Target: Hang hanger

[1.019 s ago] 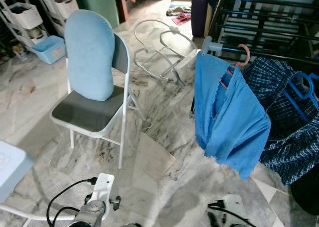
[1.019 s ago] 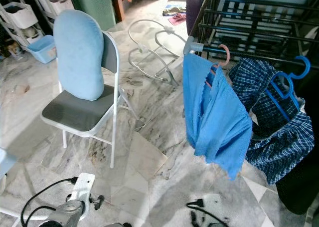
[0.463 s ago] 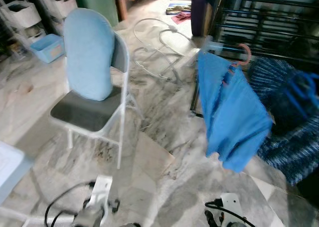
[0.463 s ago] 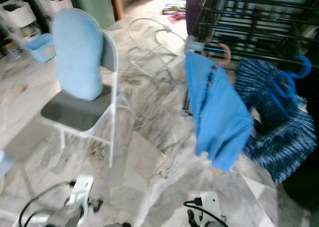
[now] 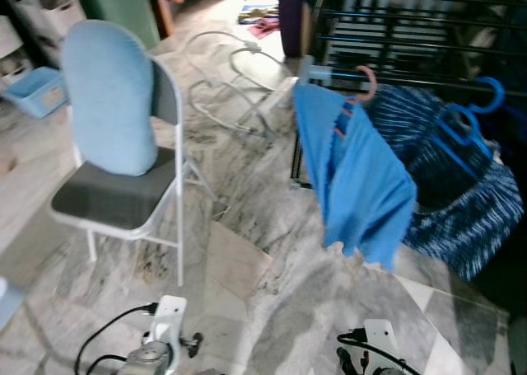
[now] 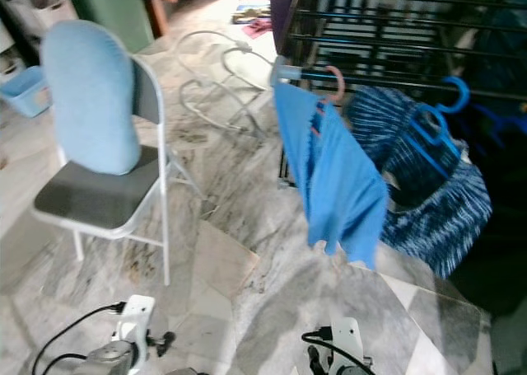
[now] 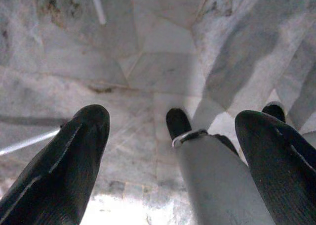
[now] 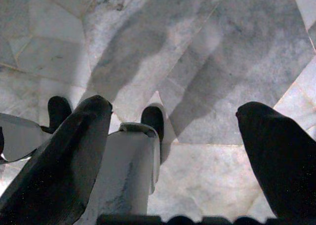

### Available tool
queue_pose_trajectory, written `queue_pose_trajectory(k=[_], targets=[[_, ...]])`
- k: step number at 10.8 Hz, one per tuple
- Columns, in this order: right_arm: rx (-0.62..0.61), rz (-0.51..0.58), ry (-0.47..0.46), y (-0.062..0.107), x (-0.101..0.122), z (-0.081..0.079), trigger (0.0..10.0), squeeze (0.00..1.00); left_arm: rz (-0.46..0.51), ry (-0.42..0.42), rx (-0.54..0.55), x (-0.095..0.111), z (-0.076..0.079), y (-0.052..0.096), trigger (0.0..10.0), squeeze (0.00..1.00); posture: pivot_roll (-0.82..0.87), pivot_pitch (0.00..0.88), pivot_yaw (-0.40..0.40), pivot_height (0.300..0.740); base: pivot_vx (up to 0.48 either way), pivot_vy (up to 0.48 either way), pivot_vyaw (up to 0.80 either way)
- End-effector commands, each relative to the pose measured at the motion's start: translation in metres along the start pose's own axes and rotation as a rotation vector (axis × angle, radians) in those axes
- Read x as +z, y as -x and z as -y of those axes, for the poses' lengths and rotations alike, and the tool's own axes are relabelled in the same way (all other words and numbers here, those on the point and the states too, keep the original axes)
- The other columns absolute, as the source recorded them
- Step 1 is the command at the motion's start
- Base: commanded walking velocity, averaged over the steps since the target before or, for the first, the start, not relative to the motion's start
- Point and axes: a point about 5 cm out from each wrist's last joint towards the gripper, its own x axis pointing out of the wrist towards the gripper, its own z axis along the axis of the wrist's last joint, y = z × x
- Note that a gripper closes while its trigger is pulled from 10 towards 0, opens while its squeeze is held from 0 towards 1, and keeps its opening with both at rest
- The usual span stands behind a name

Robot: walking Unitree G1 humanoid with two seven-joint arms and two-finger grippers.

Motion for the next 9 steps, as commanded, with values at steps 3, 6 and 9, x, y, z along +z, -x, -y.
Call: queue_pose_trajectory(k=[3,6,9], targets=[[-0.010,0.123,-0.061,-0.002,0.022,0.002,10.0,0.00,0.098,-0.034,-0.035,0.028,0.004,-0.002,10.0,0.00,-0.07,0.123,0.065,0.740,0.000,0.000,-0.53],[-0.017,0.407,-0.069,0.001,0.086,0.011,10.0,0.00,0.301,-0.097,-0.065,0.097,-0.009,0.002,10.0,0.00,-0.09,0.136,0.063,0.740,0.000,0.000,0.00],[-0.004,0.667,0.058,0.019,0.156,0.026,10.0,0.00,0.542,-0.187,-0.241,0.179,-0.003,0.023,10.0,0.00,-0.10,0.143,0.070,0.740,0.000,0.000,0.00]])
